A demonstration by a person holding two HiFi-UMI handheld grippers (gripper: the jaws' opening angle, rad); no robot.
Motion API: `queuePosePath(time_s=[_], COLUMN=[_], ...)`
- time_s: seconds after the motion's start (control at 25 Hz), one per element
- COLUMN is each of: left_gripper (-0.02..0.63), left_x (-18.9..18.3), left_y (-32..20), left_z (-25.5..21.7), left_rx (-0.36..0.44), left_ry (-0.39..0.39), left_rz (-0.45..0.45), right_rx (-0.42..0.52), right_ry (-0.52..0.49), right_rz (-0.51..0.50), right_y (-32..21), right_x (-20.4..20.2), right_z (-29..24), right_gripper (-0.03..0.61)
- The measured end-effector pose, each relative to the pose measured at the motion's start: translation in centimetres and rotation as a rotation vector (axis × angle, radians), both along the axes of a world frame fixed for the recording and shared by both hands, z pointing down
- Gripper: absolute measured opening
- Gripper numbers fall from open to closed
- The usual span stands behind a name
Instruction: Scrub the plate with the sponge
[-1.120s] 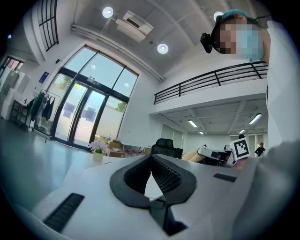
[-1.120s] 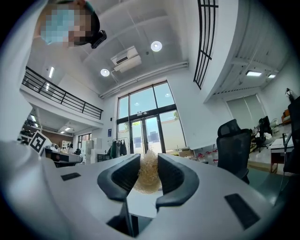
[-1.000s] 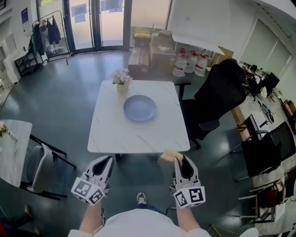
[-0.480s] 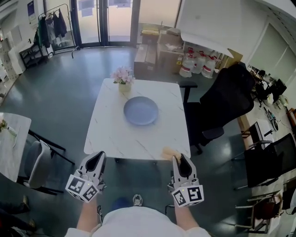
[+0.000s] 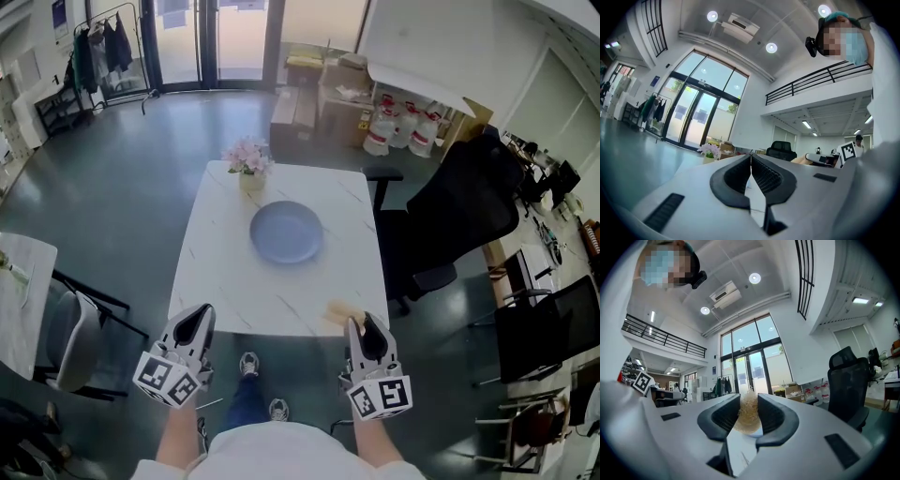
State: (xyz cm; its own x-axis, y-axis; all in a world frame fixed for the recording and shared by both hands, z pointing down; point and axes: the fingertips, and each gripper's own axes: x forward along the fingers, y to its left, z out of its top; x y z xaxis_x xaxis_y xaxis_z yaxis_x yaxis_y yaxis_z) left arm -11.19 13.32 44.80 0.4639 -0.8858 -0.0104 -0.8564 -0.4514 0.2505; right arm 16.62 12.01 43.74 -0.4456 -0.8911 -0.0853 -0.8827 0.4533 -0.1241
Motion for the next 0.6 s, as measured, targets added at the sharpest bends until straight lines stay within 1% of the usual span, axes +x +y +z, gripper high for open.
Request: queuePosePath(time_s=[0.6], left_gripper=[0.034], left_x=[-2.0], left_y=[-12.3], left_z=[-0.3], left_rx=[-0.007], left_ry=[-0.002], left_rz=[0.105], right_rx=[0.006], right_ry=[0.006], right_rz=[0.061], right_y=[-10.4], right_x=[-3.8], right_z=[-0.7], right_gripper=[0.119])
